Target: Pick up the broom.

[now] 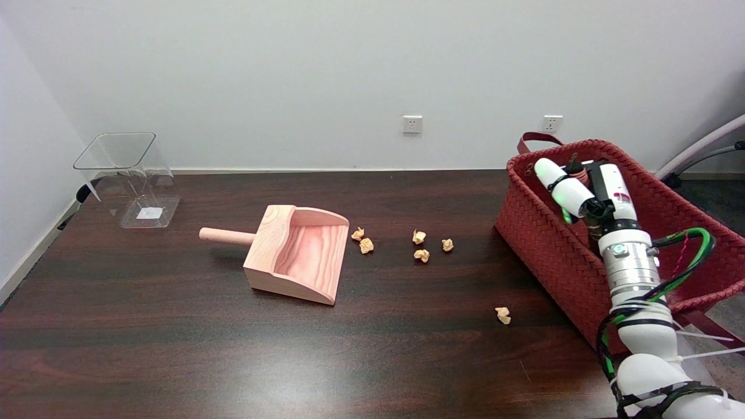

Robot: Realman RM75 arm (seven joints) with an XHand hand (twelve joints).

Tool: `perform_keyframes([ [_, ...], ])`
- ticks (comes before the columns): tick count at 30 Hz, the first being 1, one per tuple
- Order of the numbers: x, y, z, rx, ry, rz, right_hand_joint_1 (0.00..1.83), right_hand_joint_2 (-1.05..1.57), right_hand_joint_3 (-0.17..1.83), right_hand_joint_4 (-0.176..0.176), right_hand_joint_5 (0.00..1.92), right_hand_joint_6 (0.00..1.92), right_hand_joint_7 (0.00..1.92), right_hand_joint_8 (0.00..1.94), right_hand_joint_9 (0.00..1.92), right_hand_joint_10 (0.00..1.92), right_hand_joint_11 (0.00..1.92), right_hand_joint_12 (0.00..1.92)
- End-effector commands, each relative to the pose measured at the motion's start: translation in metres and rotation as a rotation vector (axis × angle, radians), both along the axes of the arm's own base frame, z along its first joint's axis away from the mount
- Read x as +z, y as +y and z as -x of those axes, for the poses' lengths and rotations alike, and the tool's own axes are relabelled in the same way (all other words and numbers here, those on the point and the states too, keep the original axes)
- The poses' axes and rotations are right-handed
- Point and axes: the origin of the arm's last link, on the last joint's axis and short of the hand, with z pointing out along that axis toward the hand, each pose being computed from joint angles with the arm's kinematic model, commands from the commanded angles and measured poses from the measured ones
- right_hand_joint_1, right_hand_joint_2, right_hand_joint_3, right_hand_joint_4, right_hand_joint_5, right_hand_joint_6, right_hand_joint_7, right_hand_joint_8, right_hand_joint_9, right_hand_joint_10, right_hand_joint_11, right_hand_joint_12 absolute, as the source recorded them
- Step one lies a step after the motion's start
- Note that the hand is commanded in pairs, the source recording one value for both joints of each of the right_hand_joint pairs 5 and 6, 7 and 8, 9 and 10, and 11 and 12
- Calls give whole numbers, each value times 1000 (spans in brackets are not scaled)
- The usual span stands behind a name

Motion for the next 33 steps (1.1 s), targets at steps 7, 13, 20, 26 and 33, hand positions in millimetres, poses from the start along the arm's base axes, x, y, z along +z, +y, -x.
perform_keyframes([
  [7, -6, 11, -24, 230, 107, 130, 639, 1266, -175, 0, 1766, 1766, 1920, 1920, 1766, 1766, 1766, 1766],
  [13, -19, 8, -47, 368, 151, 144, 663, 1270, -175, 0, 1849, 1849, 1920, 1920, 1849, 1849, 1849, 1849],
  [20, -48, 10, -84, 455, 292, 137, 742, 1247, -175, 0, 1920, 1920, 1920, 1920, 1920, 1920, 1920, 1920],
  [26, -83, 15, -113, 577, 282, 79, 784, 1378, -174, 0, 1920, 1920, 1920, 1920, 1920, 1920, 1920, 1920],
  [33, -123, 16, -130, 649, 313, 60, 768, 1478, -92, 0, 1920, 1920, 1920, 1920, 1920, 1920, 1920, 1920],
])
